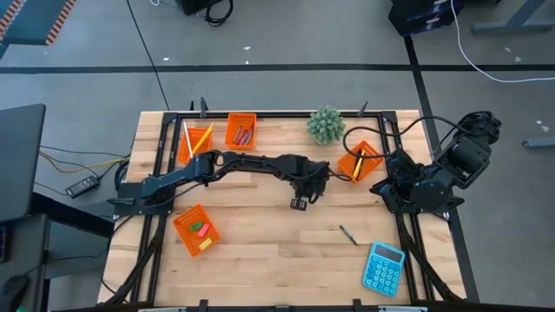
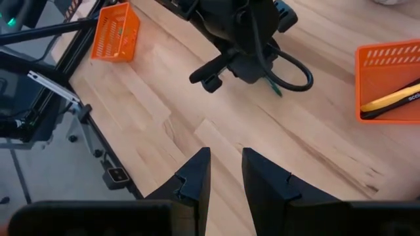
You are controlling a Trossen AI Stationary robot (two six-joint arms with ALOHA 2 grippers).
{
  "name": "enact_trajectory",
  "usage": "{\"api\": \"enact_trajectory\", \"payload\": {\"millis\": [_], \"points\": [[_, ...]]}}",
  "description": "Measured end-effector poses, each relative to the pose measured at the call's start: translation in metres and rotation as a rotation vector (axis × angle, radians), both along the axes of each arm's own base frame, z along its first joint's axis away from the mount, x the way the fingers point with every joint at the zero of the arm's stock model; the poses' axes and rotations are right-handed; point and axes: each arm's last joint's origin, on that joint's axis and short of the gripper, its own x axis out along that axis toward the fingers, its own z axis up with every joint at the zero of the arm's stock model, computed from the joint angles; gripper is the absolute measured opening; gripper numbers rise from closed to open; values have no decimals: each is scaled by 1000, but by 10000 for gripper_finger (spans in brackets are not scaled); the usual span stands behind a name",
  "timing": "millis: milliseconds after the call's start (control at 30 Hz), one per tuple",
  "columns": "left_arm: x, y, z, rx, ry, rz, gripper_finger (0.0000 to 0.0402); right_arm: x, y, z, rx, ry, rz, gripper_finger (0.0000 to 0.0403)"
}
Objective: Sort crayons/erasers/pens/pencils in bins
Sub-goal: Put the left green crayon into the middle orange bin
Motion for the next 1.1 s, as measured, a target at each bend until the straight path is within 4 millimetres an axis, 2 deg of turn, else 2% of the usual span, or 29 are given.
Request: {"api": "enact_trajectory", "payload": {"millis": [100, 233, 333, 433, 633, 900, 1100], "points": [[1, 3, 9, 20, 13, 11, 43, 0, 0, 0, 4, 0, -4, 93], [2, 18, 32, 33, -7, 37, 40, 0, 0, 0, 3, 0, -3, 93], [-5, 32, 37, 14, 43, 62, 32, 0, 0, 0, 2, 0, -3, 93], [-14, 50, 37, -4, 107, 94, 29, 0, 0, 0, 1, 0, -2, 93], [-33, 77, 50, -30, 188, 153, 32, 0, 0, 0, -13, -10, -7, 93], [-60, 115, 89, -57, 166, 246, 22, 1, -1, 1, -57, -22, 12, 93], [-92, 165, 110, -92, 162, 407, 19, 1, -1, 1, -77, -21, 31, 93]]}}
